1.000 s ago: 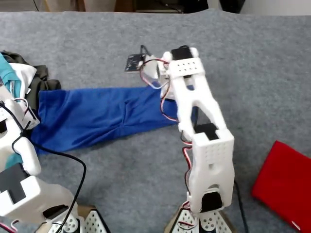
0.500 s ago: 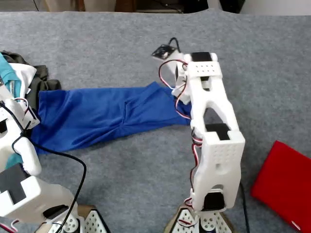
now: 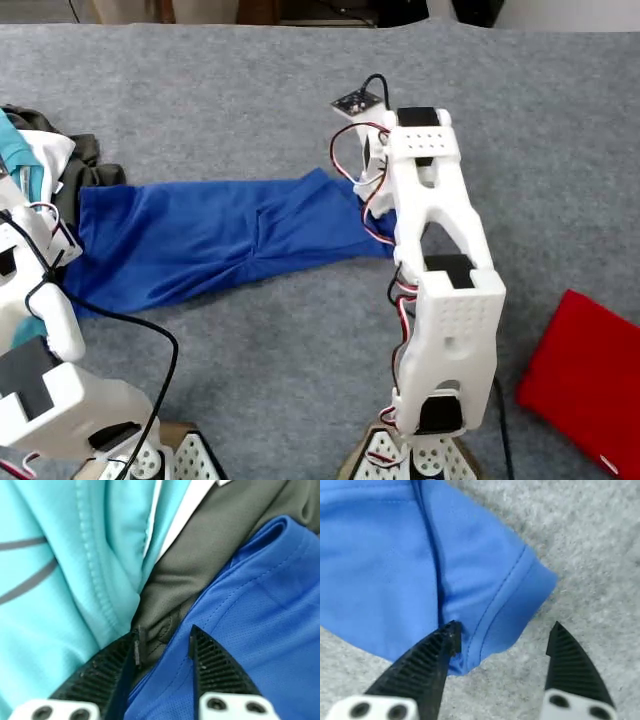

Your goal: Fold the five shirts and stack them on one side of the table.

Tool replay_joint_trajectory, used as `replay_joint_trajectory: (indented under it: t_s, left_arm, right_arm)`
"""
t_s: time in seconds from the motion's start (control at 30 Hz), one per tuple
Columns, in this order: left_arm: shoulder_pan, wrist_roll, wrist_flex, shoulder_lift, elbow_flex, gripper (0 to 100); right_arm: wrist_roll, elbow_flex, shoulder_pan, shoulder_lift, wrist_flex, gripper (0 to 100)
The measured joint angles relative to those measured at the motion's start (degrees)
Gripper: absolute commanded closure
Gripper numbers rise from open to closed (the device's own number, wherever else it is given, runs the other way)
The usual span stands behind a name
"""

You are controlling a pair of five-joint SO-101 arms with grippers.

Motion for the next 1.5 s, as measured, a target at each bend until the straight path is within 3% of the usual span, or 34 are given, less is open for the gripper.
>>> replay_joint_trajectory:
  t_s: [0.17,0.4,0.73,1.03,1.33,1.5]
  left_arm:
    - [0.0,0.0,0.0,0.0,0.0,84]
    - [0.0,0.0,0.0,0.0,0.0,84]
    - [0.0,0.0,0.0,0.0,0.0,84]
    - [0.0,0.0,0.0,0.0,0.0,84]
    - [0.0,0.0,0.0,0.0,0.0,84]
    - [2.5,-1.8,1.1,0.0,0.0,78]
  right_arm:
    - [-0.2,0.4,1.1,3.3,-3.3,92.4]
    - [-0.1,-1.2,1.6,4.0,-4.0,99.5]
    - [-0.1,-4.1,5.5,4.1,-3.7,99.3]
    - [6.8,-8.4,12.7,4.1,-3.7,99.3]
    - [8.4,-9.0,16.4,4.1,-3.7,98.9]
    - [7.6,-9.1,16.4,4.1,-3.2,89.2]
